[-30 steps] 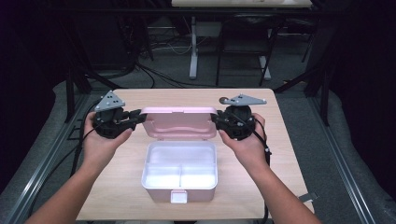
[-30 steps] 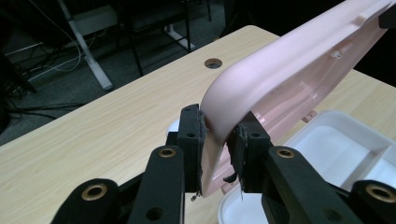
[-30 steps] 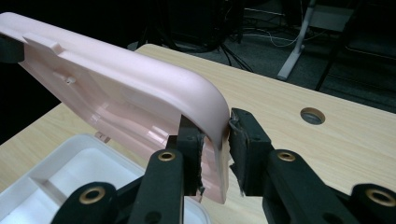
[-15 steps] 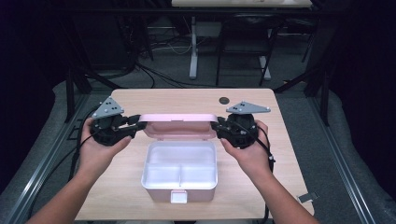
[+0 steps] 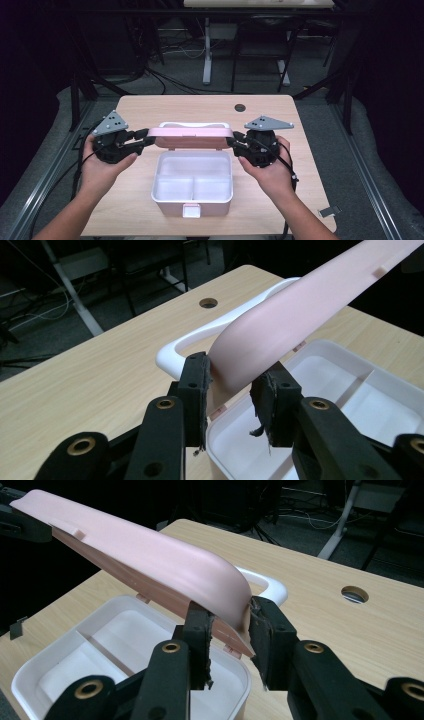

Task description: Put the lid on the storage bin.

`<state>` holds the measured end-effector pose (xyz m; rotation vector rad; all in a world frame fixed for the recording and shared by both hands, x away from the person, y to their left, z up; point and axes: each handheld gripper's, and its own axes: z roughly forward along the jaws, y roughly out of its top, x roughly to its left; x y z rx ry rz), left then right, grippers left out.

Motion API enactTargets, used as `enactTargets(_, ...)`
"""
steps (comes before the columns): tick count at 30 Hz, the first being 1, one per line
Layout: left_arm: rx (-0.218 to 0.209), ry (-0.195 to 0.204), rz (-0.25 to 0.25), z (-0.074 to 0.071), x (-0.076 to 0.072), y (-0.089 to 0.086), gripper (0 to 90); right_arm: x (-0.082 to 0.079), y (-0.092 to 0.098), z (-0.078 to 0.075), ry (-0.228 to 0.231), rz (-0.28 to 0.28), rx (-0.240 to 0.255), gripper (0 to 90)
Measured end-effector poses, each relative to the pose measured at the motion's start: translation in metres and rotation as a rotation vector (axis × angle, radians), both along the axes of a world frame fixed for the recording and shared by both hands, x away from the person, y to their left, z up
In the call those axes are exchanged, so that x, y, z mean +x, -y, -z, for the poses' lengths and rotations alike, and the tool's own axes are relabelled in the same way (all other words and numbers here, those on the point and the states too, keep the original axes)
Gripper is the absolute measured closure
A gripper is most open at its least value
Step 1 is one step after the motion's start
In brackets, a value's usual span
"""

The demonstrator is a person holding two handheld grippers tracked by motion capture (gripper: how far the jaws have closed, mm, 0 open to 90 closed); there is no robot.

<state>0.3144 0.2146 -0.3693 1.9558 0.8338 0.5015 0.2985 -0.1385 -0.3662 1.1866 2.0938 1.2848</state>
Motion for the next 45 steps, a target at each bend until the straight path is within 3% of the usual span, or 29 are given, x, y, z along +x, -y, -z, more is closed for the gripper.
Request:
enactTargets(10, 0.012, 0.003, 0.003, 0.007, -0.006, -0.002, 65.5, -0.006, 0.002, 0.001, -0.002, -0.015, 0.004, 70.6)
enactTargets(18, 0.004, 0.017, 0.011, 0.007, -0.013, -0.002, 64.0, -0.011, 0.002, 0.004, 0.006, -0.023, 0.012, 70.5)
enactTargets(19, 0.000, 0.018, 0.008, 0.007, -0.015, -0.002, 63.9, -0.012, 0.002, 0.004, 0.009, 0.000, -0.004, 70.5)
enactTargets(32, -0.030, 0.012, 0.022, 0.017, -0.025, -0.007, 64.0, -0.022, 0.004, 0.009, 0.008, -0.031, 0.018, 70.1)
enactTargets(38, -0.014, 0.027, 0.021, 0.020, -0.031, -0.006, 64.0, -0.029, 0.005, 0.013, 0.012, -0.041, 0.021, 70.0)
enactTargets(45, -0.034, 0.009, 0.037, 0.029, -0.038, -0.009, 64.3, -0.040, 0.007, 0.022, 0.011, -0.059, 0.031, 69.1)
